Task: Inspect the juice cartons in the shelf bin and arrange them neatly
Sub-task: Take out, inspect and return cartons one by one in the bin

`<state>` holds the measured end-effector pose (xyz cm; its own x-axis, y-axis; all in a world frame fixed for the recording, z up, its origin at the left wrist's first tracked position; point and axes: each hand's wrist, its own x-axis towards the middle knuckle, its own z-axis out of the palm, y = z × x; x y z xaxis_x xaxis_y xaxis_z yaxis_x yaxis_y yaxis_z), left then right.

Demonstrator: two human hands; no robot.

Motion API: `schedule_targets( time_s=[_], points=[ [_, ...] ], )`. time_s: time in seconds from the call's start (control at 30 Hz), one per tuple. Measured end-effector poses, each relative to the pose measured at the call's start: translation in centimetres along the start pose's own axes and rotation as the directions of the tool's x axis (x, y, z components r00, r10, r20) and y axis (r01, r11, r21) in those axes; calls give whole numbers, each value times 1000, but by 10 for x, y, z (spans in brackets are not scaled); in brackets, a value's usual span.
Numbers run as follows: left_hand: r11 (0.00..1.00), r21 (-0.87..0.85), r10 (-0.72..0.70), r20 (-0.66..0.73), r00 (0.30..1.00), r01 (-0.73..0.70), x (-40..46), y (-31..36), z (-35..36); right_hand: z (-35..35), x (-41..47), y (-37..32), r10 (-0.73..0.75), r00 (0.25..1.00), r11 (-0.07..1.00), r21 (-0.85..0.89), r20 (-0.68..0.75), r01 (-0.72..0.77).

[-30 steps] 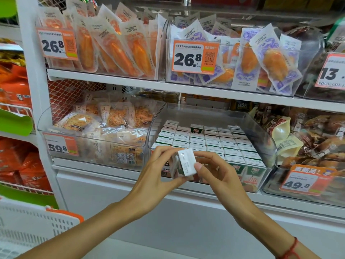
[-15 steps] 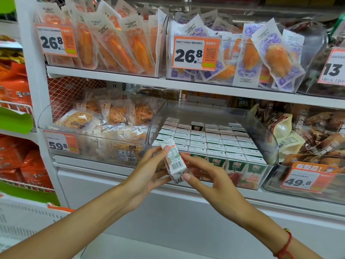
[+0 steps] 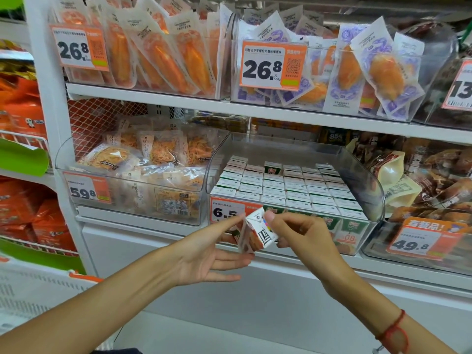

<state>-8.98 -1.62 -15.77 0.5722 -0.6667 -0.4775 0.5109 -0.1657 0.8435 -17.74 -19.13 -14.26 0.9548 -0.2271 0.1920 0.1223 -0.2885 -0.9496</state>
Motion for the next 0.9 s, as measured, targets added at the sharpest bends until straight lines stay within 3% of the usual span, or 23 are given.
schedule_targets(
  time_s=[0.17,0.33,0.43,0.53,0.8,0.9],
  points=[
    [978,-89,182,-73,981,-188,3,-1,6,-1,1,-1,93,995,996,17,34,-93],
    [872,31,477,-280,833,-489,4,1,14,0,1,-5,313,946,931,168,83,-323],
    [817,112,575,-226,786,-566,2,2,17,-1,1,-5,358,924,892,242,135,-381],
    [798,180,601,-180,779,-574,1,2,17,-2,-1,-3,327,934,903,243,143,-353],
    [816,14,569,-189,800,-577,7,-5,20,0,2,3,155,973,988,2,-171,-157],
    [807,94,590,-178,787,-584,5,-4,23,-1,2,4,83,985,993,-70,-152,-95]
  ],
)
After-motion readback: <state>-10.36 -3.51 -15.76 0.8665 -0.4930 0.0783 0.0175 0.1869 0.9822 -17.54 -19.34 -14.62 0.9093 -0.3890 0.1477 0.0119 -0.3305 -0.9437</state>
